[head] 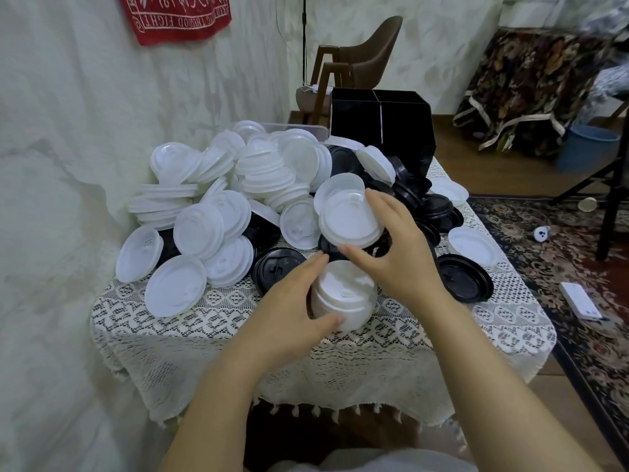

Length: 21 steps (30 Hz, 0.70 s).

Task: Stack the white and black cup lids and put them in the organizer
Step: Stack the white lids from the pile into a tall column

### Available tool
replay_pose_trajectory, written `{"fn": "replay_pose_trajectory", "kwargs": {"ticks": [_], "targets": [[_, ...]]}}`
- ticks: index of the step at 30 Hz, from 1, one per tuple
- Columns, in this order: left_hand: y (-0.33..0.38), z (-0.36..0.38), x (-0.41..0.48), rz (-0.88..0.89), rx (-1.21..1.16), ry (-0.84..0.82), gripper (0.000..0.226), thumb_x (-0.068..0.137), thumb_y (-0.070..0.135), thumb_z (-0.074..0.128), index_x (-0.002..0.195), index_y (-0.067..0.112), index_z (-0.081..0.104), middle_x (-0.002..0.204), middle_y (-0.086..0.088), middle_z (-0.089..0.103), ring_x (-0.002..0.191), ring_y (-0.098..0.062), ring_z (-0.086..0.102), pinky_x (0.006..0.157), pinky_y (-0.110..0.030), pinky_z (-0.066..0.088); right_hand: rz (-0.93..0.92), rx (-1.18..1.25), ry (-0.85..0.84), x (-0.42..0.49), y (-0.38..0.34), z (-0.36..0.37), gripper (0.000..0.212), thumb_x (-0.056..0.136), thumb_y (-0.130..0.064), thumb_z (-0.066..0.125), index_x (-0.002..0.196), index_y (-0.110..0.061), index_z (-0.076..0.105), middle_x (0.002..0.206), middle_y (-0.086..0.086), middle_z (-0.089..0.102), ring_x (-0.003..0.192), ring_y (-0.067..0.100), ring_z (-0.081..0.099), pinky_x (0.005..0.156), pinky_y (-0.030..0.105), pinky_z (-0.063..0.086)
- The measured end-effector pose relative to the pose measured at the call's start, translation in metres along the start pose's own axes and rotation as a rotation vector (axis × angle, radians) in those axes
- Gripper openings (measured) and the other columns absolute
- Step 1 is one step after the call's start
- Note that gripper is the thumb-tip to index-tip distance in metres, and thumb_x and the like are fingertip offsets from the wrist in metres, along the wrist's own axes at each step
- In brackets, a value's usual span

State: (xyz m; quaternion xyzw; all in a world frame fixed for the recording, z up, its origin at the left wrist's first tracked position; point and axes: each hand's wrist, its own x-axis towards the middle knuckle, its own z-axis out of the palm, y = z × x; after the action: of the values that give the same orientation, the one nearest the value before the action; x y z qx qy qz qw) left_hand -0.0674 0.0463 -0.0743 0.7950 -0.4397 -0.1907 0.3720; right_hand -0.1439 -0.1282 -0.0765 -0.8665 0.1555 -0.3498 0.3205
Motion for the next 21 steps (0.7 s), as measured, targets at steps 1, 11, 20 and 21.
{"fn": "replay_pose_trajectory", "kwargs": {"ticks": [1, 11, 20, 21], "targets": [[0.002, -0.002, 0.000, 0.007, -0.054, 0.034, 0.076, 0.087, 0.024, 0.068, 0.150, 0.034, 0.027, 0.146, 0.027, 0.026, 0.136, 0.002, 0.031, 0.115, -0.027, 0.029, 0.007, 0.012, -0.015, -0.007, -0.002, -0.003, 0.079, 0.080, -0.026, 0.080, 0.147, -0.015, 0.040, 0.139, -0.018, 0.035, 0.127, -0.015, 0.027, 0.101, -0.003, 0.020], [0.020, -0.011, 0.006, -0.152, -0.826, 0.346, 0.017, 0.097, 0.016, 0.053, 0.100, 0.019, 0.069, 0.100, -0.001, 0.073, 0.089, -0.014, 0.067, 0.076, -0.027, 0.054, -0.085, 0.195, -0.288, -0.045, -0.021, -0.017, 0.079, 0.072, -0.043, 0.076, 0.141, -0.033, 0.039, 0.145, -0.022, 0.038, 0.135, -0.009, 0.033, 0.109, 0.008, 0.025], [0.016, -0.017, 0.007, -0.139, -1.253, 0.190, 0.040, 0.073, 0.004, 0.063, 0.113, 0.008, 0.059, 0.088, -0.009, 0.067, 0.078, -0.018, 0.067, 0.079, -0.037, 0.058, -0.075, 0.234, -0.053, -0.048, -0.007, -0.012, 0.058, 0.082, -0.029, 0.069, 0.137, -0.025, 0.048, 0.138, -0.013, 0.049, 0.131, 0.005, 0.046, 0.109, 0.029, 0.041], [0.017, -0.017, 0.006, -0.122, -1.262, 0.166, 0.047, 0.070, 0.004, 0.064, 0.116, 0.010, 0.057, 0.091, -0.009, 0.069, 0.082, -0.020, 0.068, 0.081, -0.039, 0.057, -0.065, 0.253, -0.018, -0.048, -0.008, -0.011, 0.053, 0.083, -0.024, 0.068, 0.133, -0.026, 0.050, 0.133, -0.014, 0.053, 0.127, 0.005, 0.050, 0.107, 0.029, 0.044]]}}
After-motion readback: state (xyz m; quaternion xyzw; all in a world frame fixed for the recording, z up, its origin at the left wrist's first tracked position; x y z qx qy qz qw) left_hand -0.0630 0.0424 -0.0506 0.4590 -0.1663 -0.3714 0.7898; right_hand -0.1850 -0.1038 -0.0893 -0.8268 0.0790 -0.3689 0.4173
